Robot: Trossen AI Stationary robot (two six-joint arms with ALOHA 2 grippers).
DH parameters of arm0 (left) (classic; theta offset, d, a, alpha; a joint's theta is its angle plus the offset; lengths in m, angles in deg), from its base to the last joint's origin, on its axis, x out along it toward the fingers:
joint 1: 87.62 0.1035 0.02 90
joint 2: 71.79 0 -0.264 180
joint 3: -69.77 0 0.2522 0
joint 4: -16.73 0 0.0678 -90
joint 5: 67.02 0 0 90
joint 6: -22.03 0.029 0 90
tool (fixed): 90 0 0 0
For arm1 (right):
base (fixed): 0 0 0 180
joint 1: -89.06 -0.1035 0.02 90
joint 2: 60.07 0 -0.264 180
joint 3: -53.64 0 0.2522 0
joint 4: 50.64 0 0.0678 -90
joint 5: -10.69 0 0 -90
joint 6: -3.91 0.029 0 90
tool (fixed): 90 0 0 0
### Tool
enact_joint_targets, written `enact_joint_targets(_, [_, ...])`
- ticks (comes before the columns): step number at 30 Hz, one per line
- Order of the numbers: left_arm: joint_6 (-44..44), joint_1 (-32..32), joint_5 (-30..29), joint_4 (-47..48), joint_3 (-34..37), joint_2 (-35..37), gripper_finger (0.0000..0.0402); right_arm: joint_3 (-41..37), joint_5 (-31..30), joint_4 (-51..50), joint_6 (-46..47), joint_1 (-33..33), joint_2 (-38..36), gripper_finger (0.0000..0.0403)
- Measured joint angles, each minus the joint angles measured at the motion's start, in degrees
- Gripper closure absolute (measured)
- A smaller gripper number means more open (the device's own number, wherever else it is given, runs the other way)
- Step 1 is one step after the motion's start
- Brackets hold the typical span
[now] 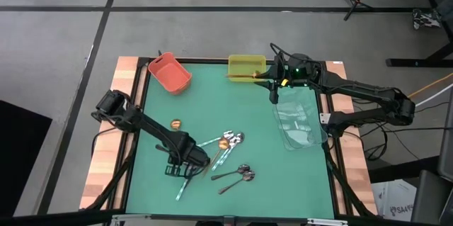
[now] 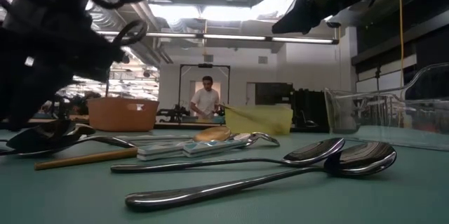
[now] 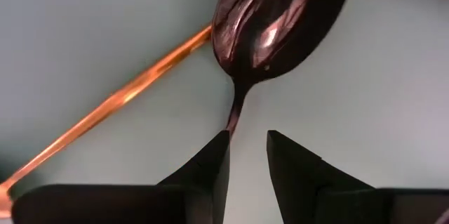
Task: Sort silverware by color (type)
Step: Put the black spoon into the orange bin
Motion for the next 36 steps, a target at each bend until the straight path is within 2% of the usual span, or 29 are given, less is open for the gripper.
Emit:
enact_joint_targets(6, [0.1,0.0,-2.9,-2.4,2.3,0.0,0.0311,0.0,0.0,0.0,0.0,0.0,0.0,0.0306])
enact_joint_targets(21, [0.2,0.0,-3.3,-5.9,4.4,0.2,0.0315,0.0,0.0,-0.6,0.0,0.0,0.0,0.0306])
enact_joint_targets(31, [0.3,0.1,-3.8,-5.8,4.4,0.2,0.0383,0.0,0.0,-0.8,0.0,0.0,0.0,0.0306])
enact_joint_targets(36, [2.7,0.1,-3.5,-5.6,4.3,0.1,0.0395,0.0,0.0,-0.8,0.0,0.0,0.0,0.0306])
